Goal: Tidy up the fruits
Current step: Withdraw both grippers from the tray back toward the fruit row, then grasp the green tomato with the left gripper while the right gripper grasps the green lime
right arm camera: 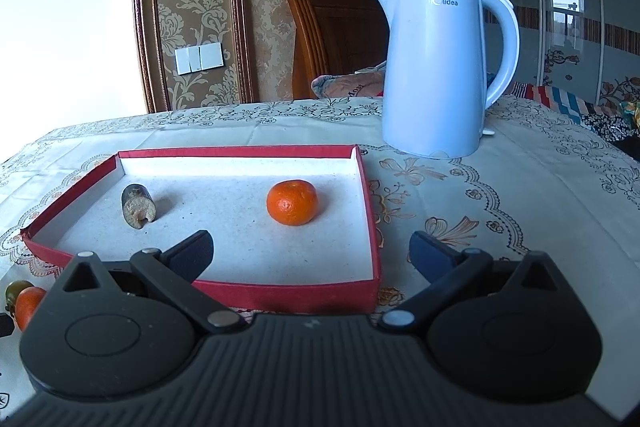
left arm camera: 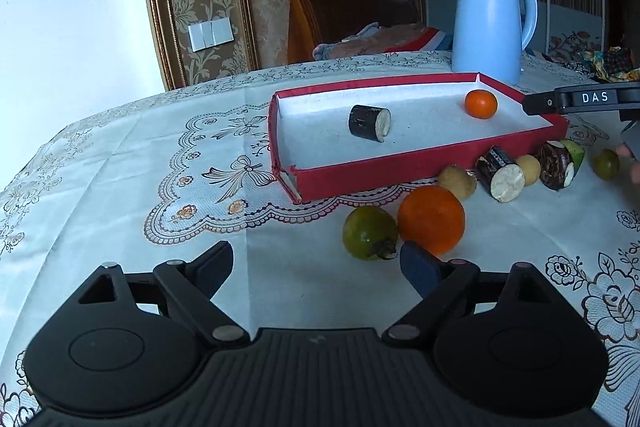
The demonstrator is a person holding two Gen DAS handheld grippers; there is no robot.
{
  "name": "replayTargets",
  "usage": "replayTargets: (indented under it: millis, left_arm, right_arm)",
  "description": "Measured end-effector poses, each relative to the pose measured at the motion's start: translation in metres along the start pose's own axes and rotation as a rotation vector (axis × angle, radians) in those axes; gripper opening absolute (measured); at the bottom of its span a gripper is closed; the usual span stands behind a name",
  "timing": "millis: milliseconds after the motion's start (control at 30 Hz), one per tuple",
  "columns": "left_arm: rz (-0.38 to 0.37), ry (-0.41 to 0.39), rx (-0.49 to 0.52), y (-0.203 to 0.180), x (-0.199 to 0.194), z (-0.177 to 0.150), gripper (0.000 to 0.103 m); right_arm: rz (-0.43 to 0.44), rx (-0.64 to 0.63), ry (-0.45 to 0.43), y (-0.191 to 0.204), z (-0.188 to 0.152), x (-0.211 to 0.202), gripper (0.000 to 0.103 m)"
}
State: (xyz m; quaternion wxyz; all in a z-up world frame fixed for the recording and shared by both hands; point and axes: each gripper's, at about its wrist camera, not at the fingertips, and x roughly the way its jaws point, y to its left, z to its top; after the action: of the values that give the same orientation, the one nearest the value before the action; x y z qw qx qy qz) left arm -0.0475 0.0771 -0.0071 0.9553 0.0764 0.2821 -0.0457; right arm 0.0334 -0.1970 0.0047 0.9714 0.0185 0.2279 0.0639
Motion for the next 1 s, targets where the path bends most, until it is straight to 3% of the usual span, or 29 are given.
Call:
replayTargets:
  millis: [167, 533, 600, 800, 1000]
  left_arm:
    - [0.048, 0.034, 0.050, -0.015, 0.012, 0.005, 0.091]
    - [0.078, 0.103, -0.123, -0.012, 0.036, 0.019, 0.090]
    - [0.077, 0.088, -0.102, -0.017, 0.032, 0.017, 0.079]
    - [0.138, 0.057, -0.007, -0.037, 0.024, 0.016, 0.074]
    - [0.132, 0.081, -0.114, -0.029, 0.027, 0.018, 0.075]
  right_arm:
    - [0.001, -0.002, 0.006, 0.000, 0.000, 0.001, 0.103]
    - [-0.003, 0.021, 0.013, -0.003, 0.000, 0.003, 0.103]
    - [-0.006, 0.024, 0.017, -0.004, 0.000, 0.003, 0.103]
    - [-0.006, 0.027, 0.022, -0.004, 0.000, 0.005, 0.103]
    - [-0.012, 0.029, 0.015, -0.006, 0.001, 0.002, 0.103]
